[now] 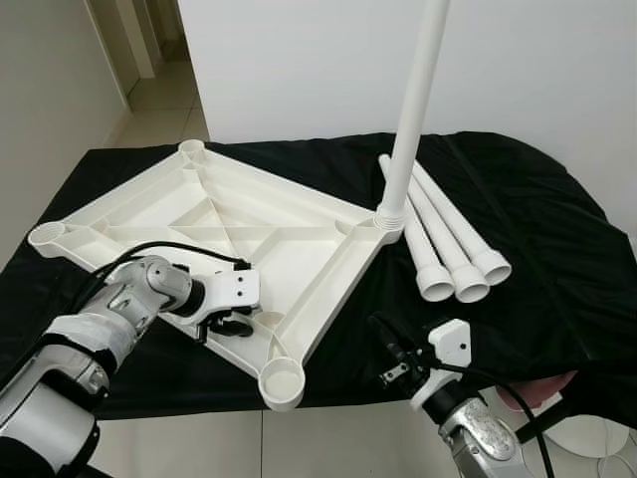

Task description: Building children table

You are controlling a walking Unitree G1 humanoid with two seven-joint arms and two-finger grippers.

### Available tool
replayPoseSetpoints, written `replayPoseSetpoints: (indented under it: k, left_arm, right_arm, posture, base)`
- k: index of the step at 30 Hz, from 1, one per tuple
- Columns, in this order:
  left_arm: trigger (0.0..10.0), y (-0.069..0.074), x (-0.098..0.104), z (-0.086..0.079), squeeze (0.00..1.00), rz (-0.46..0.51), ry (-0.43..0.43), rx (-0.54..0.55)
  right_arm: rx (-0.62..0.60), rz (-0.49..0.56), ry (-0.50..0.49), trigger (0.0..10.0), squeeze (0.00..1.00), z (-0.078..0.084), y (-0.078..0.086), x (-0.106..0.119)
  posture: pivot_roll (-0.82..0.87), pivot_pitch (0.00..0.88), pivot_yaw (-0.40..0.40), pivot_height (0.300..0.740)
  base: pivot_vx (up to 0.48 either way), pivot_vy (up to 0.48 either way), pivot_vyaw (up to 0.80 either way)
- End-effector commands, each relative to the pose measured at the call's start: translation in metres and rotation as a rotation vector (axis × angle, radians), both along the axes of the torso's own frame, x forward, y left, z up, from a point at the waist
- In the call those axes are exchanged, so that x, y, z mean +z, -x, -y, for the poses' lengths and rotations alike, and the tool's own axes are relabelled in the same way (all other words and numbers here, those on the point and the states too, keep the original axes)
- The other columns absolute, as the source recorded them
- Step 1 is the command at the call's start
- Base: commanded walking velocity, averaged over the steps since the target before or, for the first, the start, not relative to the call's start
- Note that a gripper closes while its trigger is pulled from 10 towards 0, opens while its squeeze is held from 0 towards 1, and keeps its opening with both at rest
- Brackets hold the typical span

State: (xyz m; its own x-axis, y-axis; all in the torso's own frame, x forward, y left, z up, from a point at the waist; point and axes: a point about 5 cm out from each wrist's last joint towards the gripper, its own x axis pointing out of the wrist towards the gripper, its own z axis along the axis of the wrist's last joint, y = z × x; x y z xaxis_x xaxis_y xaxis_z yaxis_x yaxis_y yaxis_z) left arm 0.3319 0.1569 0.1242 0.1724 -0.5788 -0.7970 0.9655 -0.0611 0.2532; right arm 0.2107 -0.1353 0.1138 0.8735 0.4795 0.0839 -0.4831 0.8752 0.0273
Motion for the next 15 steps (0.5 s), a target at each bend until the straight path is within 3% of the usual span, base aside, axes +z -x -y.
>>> replayPoseSetpoints:
  k: [1,8,15]
  left_arm:
    - [0.0,0.007,-0.016,-0.012,0.0,-0.065,-0.031,0.039]
    - [0.0,0.006,-0.013,-0.012,0.0,-0.051,-0.004,0.056]
    - [0.0,-0.002,-0.003,0.006,0.0,0.031,0.133,0.119]
  right_arm:
    - [0.003,-0.008,-0.009,10.0,0.0,-0.001,0.001,0.001]
    - [-0.002,-0.009,-0.01,10.0,0.0,0.0,0.0,0.001]
    - [-0.026,-0.002,-0.01,10.0,0.0,0.001,-0.006,0.002]
  posture:
    - [-0.08,0.0,0.064,0.74]
    - [-0.07,0.0,0.061,0.74]
    - [-0.07,0.0,0.047,0.74]
  base:
    - [0.0,0.0,0.0]
    - [0.0,0.0,0.0]
    - [0.0,0.0,0.0]
